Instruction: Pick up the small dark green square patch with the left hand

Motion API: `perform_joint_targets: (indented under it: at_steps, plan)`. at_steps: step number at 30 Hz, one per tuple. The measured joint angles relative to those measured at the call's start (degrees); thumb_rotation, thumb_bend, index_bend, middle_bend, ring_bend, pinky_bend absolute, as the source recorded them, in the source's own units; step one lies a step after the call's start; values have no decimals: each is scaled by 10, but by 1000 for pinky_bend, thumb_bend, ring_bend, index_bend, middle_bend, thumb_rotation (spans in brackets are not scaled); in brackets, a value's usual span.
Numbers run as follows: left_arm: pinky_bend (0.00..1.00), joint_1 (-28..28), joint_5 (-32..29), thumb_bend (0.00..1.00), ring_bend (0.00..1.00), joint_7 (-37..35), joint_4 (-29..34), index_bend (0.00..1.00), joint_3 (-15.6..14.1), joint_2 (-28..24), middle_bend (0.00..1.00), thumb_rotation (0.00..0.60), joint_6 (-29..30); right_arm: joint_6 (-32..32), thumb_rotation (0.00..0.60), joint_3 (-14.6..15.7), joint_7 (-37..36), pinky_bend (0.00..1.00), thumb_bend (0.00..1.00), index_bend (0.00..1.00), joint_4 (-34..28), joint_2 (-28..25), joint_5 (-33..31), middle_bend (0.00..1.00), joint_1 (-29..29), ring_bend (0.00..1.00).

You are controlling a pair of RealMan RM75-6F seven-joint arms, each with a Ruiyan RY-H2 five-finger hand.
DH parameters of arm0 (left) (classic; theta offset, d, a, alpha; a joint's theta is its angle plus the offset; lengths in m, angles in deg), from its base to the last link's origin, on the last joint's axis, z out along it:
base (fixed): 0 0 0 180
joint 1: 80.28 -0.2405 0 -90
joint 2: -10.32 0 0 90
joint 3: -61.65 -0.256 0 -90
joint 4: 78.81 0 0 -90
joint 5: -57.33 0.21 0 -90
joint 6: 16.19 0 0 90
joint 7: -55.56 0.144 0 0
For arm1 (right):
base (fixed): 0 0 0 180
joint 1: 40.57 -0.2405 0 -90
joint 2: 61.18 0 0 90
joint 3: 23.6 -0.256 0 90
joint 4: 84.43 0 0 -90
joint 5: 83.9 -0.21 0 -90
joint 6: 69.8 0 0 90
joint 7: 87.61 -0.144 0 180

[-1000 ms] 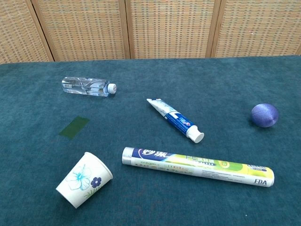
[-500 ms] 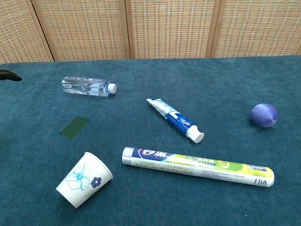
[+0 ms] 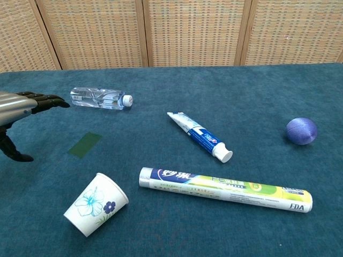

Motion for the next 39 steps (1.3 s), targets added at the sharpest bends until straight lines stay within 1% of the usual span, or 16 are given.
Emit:
perform_joint_targets:
  at_steps: [4,15,23,30,39]
  plan:
    - [0,14,-13,216,0,10,-11,0,1,19,0,600,-4,1,600,0,-5,0,131,124,2,0,0,0,-1,0]
    - [0,42,-41,215,0,29,-55,0,-4,52,0,600,-20,4,600,0,-21,0,131,124,6,-1,0,0,-2,0]
    - [0,63,-46,217,0,33,-88,0,-3,79,0,600,-26,8,600,1,-26,0,131,124,8,-1,1,0,-4,0]
    - [0,74,-42,219,0,28,-122,0,-9,109,0,600,-25,6,600,1,-40,0,131,124,9,-1,3,0,-4,0]
    - [0,85,-43,220,0,30,-148,0,-10,133,0,600,-21,7,600,0,-55,0,131,124,13,-2,2,0,-4,0]
